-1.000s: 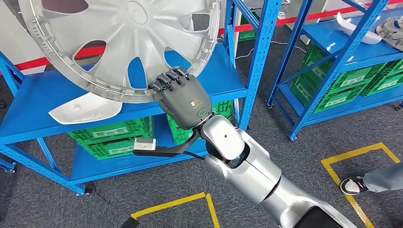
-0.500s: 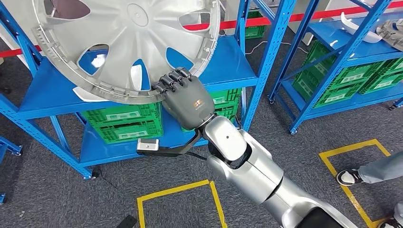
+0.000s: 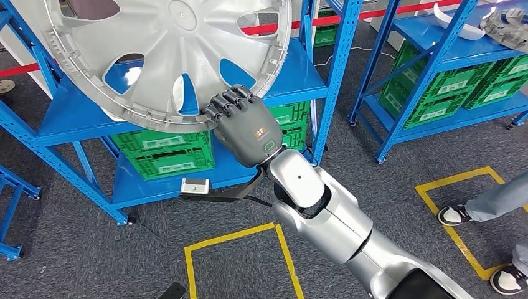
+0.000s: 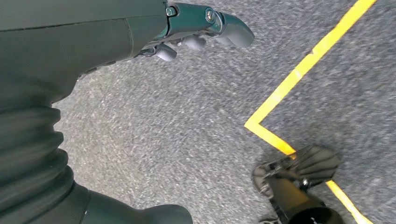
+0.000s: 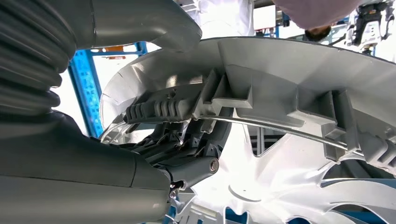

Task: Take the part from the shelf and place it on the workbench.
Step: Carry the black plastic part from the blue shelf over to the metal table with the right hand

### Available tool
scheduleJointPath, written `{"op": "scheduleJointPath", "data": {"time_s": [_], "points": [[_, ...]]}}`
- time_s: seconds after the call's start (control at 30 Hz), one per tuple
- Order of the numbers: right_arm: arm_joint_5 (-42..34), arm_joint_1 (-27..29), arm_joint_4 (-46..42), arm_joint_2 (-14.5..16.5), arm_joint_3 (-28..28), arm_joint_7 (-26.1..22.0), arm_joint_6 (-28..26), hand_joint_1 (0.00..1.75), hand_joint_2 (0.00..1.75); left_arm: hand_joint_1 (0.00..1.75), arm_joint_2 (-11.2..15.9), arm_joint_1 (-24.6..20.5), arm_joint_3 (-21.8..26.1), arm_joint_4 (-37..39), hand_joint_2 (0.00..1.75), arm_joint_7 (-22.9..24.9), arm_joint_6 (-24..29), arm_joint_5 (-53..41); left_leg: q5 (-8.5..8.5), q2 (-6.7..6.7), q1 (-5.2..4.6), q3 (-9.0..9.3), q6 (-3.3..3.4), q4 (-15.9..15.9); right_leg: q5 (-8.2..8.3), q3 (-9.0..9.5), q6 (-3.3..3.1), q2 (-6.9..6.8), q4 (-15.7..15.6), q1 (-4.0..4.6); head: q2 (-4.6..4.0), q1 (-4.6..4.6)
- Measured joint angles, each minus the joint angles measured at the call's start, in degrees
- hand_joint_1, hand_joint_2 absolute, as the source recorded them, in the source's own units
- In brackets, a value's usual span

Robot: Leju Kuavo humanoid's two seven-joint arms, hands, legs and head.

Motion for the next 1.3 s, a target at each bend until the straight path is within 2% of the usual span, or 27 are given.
{"op": "scheduleJointPath", "data": {"time_s": [0.17, 0.23, 0.27, 0.3, 0.33, 0.4, 0.43, 0.47, 0.53, 0.57, 0.6, 0.63, 0.67, 0.7, 0.77, 0.83, 0.9, 0.93, 0.97, 1.03, 1.07, 1.1, 1.13, 1.17, 1.2, 1.23, 1.3], "points": [[-0.02, -0.01, 0.02, 0.0, 0.0, 0.01, 0.01, 1.75, 1.75, 0.0, 0.03, -0.01, 0.0, -0.01, 1.75, 0.0, 0.01, -0.01, -0.59, 0.0, 0.04, -0.2, -0.09, 1.03, 0.17, -0.21, 0.02, -0.01, 0.01, 0.0, 0.0, 0.0], [-0.1, -0.03, 0.16, 0.0, 0.01, 0.01, 0.01, 1.75, 1.75, 0.0, 0.09, -0.03, 0.0, 0.0, 1.75, 0.01, 0.04, -0.03, -1.12, 0.01, 0.19, -0.49, -0.38, 4.23, 0.87, -1.14, 0.15, -0.03, 0.06, -0.1, 0.0, 0.0], [-0.13, -0.04, 0.3, 0.0, 0.02, 0.02, 0.01, 1.75, 1.75, 0.0, 0.14, -0.04, 0.0, 0.0, 1.75, 0.02, 0.06, -0.05, -0.62, 0.01, 0.32, -0.23, -0.63, 5.89, 1.48, -1.99, 0.32, -0.05, 0.14, -0.22, 0.0, 0.0], [-0.16, -0.05, 0.46, 0.0, 0.04, 0.02, 0.02, 1.75, 1.75, 0.0, 0.18, -0.04, 0.0, -0.01, 1.75, 0.02, 0.08, -0.07, 0.62, 0.02, 0.51, 0.77, -0.96, 6.62, 2.25, -3.13, 0.58, -0.07, 0.3, -0.43, 0.0, 0.0], [-0.18, -0.09, 0.61, 0.02, 0.08, 0.05, 0.02, 1.75, 1.75, 0.0, 0.24, -0.15, 0.0, -0.04, 1.75, 0.0, 0.1, -0.1, 0.94, -0.06, 0.7, 4.62, -1.18, 2.59, 3.19, -4.58, 1.17, -0.09, 0.85, -0.62, 0.0, -0.13], [-0.33, -0.46, 0.84, 0.03, 0.4, 0.26, -0.01, 1.75, 1.75, 0.0, 0.27, -0.36, 0.01, -0.09, 1.75, -0.06, 0.28, -0.31, 1.36, 0.03, 0.95, 10.71, -0.01, -6.06, 4.63, -6.98, 2.92, -0.02, 1.95, -1.02, 0.0, -0.23], [-0.48, -0.69, 0.91, 0.03, 0.6, 0.37, -0.07, 1.75, 1.75, 0.0, 0.31, -0.48, 0.02, -0.12, 1.75, -0.12, 0.37, -0.42, 0.95, 0.1, 0.97, 12.64, 0.88, -9.6, 3.78, -8.01, 3.76, 0.05, 3.28, -1.11, 0.0, -0.24], [-0.61, -0.94, 0.96, 0.01, 0.79, 0.43, -0.14, 1.75, 1.75, 0.0, 0.34, -0.5, 0.04, -0.14, 1.75, -0.16, 0.45, -0.51, 1.87, 0.26, 0.95, 11.63, 1.77, -9.34, 1.7, -8.76, 4.3, 0.15, 5.26, -1.2, 0.0, -0.09], [-0.79, -1.17, 0.99, -0.01, 0.91, 0.44, -0.26, 1.75, 1.75, 0.0, 0.46, -0.56, 0.07, -0.23, 1.75, -0.28, 0.5, -0.56, 3.31, 0.3, 0.8, 9.98, 2.25, -9.24, -4.32, -10.57, 4.66, 0.28, 12.51, -1.21, 0.0, 0.04], [-0.83, -1.23, 1.04, -0.02, 0.93, 0.48, -0.28, 1.75, 1.75, 0.0, 0.5, -0.56, 0.08, -0.26, 1.75, -0.32, 0.51, -0.57, 4.0, 0.29, 0.69, 9.05, 2.32, -9.16, -5.91, -11.14, 4.71, 0.31, 16.11, -1.2, 0.0, 0.08], [-0.86, -1.26, 1.11, -0.04, 0.95, 0.52, -0.28, 1.75, 1.75, 0.0, 0.52, -0.56, 0.09, -0.27, 1.75, -0.36, 0.52, -0.58, 4.66, 0.27, 0.59, 8.1, 2.33, -9.06, -6.15, -11.07, 4.64, 0.32, 18.46, -1.16, 0.0, 0.08], [-0.88, -1.26, 1.19, -0.05, 0.96, 0.56, -0.28, 1.75, 1.75, 0.0, 0.53, -0.56, 0.1, -0.27, 1.75, -0.39, 0.53, -0.59, 5.28, 0.26, 0.5, 7.2, 2.3, -8.94, -5.2, -10.12, 4.45, 0.35, 18.82, -1.1, 0.0, 0.09], [-0.9, -1.27, 1.25, -0.07, 0.96, 0.59, -0.28, 1.75, 1.75, 0.0, 0.53, -0.56, 0.11, -0.27, 1.75, -0.39, 0.53, -0.59, 5.89, 0.24, 0.41, 6.34, 2.21, -8.84, -3.81, -8.13, 4.12, 0.41, 17.18, -0.98, 0.0, 0.11], [-0.9, -1.31, 1.27, -0.05, 0.96, 0.59, -0.27, 1.75, 1.75, 0.0, 0.51, -0.57, 0.12, -0.27, 1.75, -0.39, 0.53, -0.6, 6.45, 0.23, 0.38, 5.65, 2.09, -8.74, -2.82, -5.25, 3.66, 0.51, 13.82, -0.8, 0.0, 0.12], [-0.9, -1.42, 1.26, 0.03, 0.96, 0.58, -0.28, 1.75, 1.75, 0.0, 0.47, -0.61, 0.14, -0.28, 1.75, -0.39, 0.54, -0.61, 7.48, 0.2, 0.29, 4.76, 1.6, -8.73, -3.34, 0.61, 2.75, 0.71, 5.78, -0.34, 0.0, 0.11], [-0.9, -1.58, 1.27, 0.08, 0.97, 0.59, -0.31, 1.75, 1.75, 0.0, 0.45, -0.66, 0.26, -0.3, 1.75, -0.39, 0.55, -0.63, 8.59, 0.23, 0.42, 4.45, 0.87, -9.08, -4.23, 2.82, 2.19, 0.8, 1.76, 0.09, 0.0, 0.2], [-0.89, -1.71, 1.29, 0.07, 1.01, 0.58, -0.34, 1.75, 1.75, 0.0, 0.49, -0.62, 0.46, -0.28, 1.75, -0.38, 0.55, -0.69, 9.19, 0.19, 0.56, 4.1, 0.16, -9.44, -3.04, 2.21, 1.6, 0.65, 1.05, 0.05, 0.0, 0.35], [-0.88, -1.77, 1.29, 0.08, 1.05, 0.58, -0.34, 1.75, 1.75, 0.0, 0.49, -0.57, 0.55, -0.25, 1.75, -0.33, 0.55, -0.75, 8.23, 0.16, 0.58, 3.66, -0.07, -8.85, -2.28, 1.71, 1.18, 0.52, 0.8, -0.09, 0.0, 0.32], [-0.88, -1.79, 1.3, 0.09, 1.12, 0.58, -0.33, 1.75, 1.75, 0.0, 0.49, -0.53, 0.59, -0.23, 1.75, -0.28, 0.55, -0.81, 6.19, 0.13, 0.57, 2.97, -0.26, -7.17, -1.49, 1.1, 0.85, 0.39, 0.54, -0.28, 0.0, 0.22], [-0.89, -1.8, 1.3, 0.1, 1.31, 0.6, -0.31, 1.75, 1.75, 0.0, 0.51, -0.54, 0.66, -0.22, 1.75, -0.16, 0.56, -0.91, 0.51, 0.14, 0.63, 1.16, -0.61, -0.47, -0.02, -0.55, 0.45, 0.28, 0.48, -0.32, 0.0, 0.0], [-0.9, -1.75, 1.3, 0.1, 1.41, 0.6, -0.28, 1.75, 1.75, 0.0, 0.57, -0.55, 0.72, -0.23, 1.75, -0.12, 0.56, -0.94, -1.34, 0.14, 0.64, 0.46, -0.81, 3.25, 0.69, -1.47, 0.44, 0.27, 0.54, -0.29, 0.0, -0.05], [-0.9, -1.69, 1.31, 0.1, 1.51, 0.6, -0.26, 1.75, 1.75, 0.0, 0.63, -0.55, 0.79, -0.23, 1.75, -0.08, 0.57, -0.94, -1.88, 0.14, 0.64, 0.32, -0.96, 5.97, 1.4, -2.43, 0.48, 0.26, 0.62, -0.28, 0.0, -0.05], [-0.9, -1.63, 1.31, 0.09, 1.61, 0.6, -0.24, 1.75, 1.75, 0.0, 0.67, -0.55, 0.86, -0.23, 1.75, -0.05, 0.58, -0.94, -1.09, 0.14, 0.65, 1.03, -1.05, 6.88, 2.08, -3.41, 0.58, 0.26, 0.74, -0.3, 0.0, -0.05], [-0.9, -1.59, 1.32, 0.09, 1.72, 0.59, -0.21, 1.75, 1.75, 0.0, 0.69, -0.57, 0.9, -0.24, 1.75, -0.04, 0.58, -0.94, 0.46, 0.15, 0.68, 2.72, -1.1, 5.82, 2.78, -4.41, 0.73, 0.26, 0.89, -0.36, 0.0, -0.06], [-0.9, -1.58, 1.32, 0.09, 1.81, 0.58, -0.2, 1.75, 1.75, 0.0, 0.7, -0.62, 0.92, -0.27, 1.75, -0.04, 0.59, -0.94, 1.82, 0.16, 0.72, 5.4, -1.13, 2.84, 3.43, -5.34, 0.94, 0.26, 1.09, -0.42, 0.0, -0.07], [-0.89, -1.59, 1.31, 0.11, 1.88, 0.58, -0.2, 1.75, 1.75, 0.0, 0.7, -0.71, 0.92, -0.31, 1.75, -0.05, 0.6, -0.94, 1.99, 0.16, 0.67, 8.7, -1.11, -1.47, 4.04, -6.19, 1.22, 0.28, 1.32, -0.4, 0.0, -0.1], [-0.89, -1.54, 1.31, 0.21, 1.96, 0.59, -0.17, 1.75, 1.75, 0.0, 0.7, -0.85, 0.93, -0.37, 1.75, -0.13, 0.63, -0.93, 0.66, 0.0, 0.46, 13.25, -0.48, -8.33, 5.17, -7.06, 1.84, 0.24, 1.6, -0.31, 0.0, -0.09]]}}
